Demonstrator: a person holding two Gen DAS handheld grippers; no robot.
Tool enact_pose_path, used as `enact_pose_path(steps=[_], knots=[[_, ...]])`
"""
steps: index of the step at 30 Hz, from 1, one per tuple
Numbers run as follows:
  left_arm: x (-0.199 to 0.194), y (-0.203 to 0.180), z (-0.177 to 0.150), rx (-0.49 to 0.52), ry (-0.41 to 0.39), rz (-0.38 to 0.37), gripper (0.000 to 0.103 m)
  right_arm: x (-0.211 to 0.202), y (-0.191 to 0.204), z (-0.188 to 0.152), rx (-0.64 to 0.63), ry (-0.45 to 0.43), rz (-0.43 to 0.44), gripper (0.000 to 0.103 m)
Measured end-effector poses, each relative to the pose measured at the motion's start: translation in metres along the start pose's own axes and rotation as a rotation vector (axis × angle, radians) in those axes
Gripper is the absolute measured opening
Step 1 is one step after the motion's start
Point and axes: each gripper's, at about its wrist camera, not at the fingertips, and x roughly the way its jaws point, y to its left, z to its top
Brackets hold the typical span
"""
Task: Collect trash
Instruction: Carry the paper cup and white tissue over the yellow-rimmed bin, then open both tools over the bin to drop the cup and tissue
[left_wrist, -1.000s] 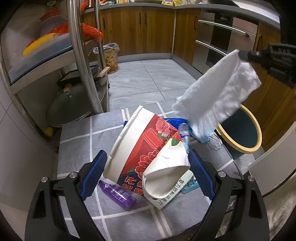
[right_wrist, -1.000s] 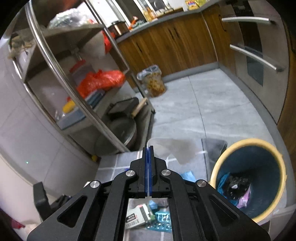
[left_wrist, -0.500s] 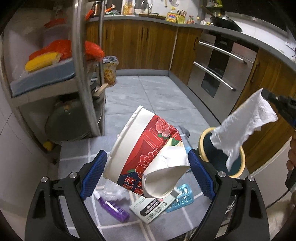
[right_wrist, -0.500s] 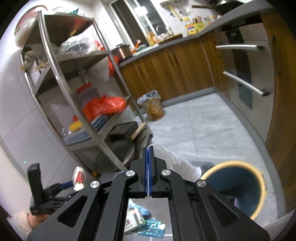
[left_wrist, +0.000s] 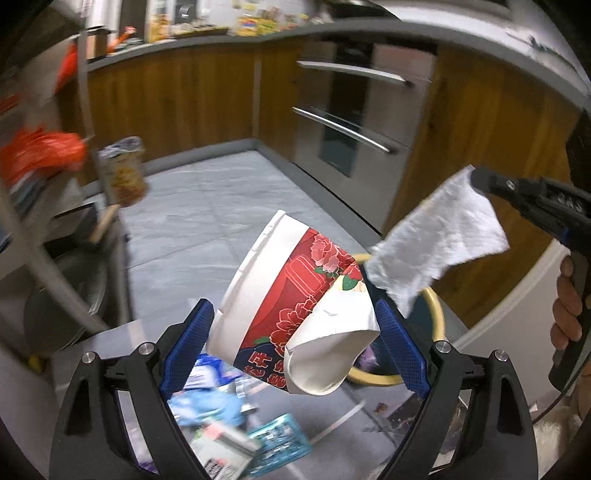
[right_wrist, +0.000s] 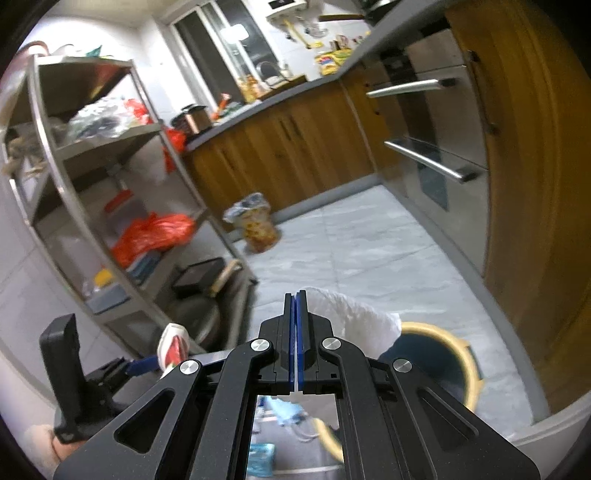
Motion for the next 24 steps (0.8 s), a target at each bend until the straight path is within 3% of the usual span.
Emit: enact_pose_path(steps=[5, 8, 11, 14, 24], knots=[[0.043, -0.03, 0.002, 0.039, 0.064, -0.065, 0.087, 0.022, -0.024, -0.001, 0.03, 0.036, -0.081, 0.002], [0.067, -0.044, 0.0, 0.055, 0.11, -0.093, 0.087, 0.043, -0.035, -0.007, 0.045, 0.096, -0.139, 0.002], [0.087, -0.055, -0.003, 0.077, 0.14, -0.113, 0.088, 0.068, -0.058, -0.019, 0.13, 0.2, -0.179, 0.002], [0.112, -0.07, -0.009, 0.104, 0.173, -0.13, 0.088, 0.08, -0.074, -0.028, 0.196, 0.248, -0.214, 0.002], [0.139, -0.082, -0.007, 0.12, 0.172, -0.113, 0.093, 0.085, -0.088, -0.035, 0.231, 0.277, -0.27, 0.003]])
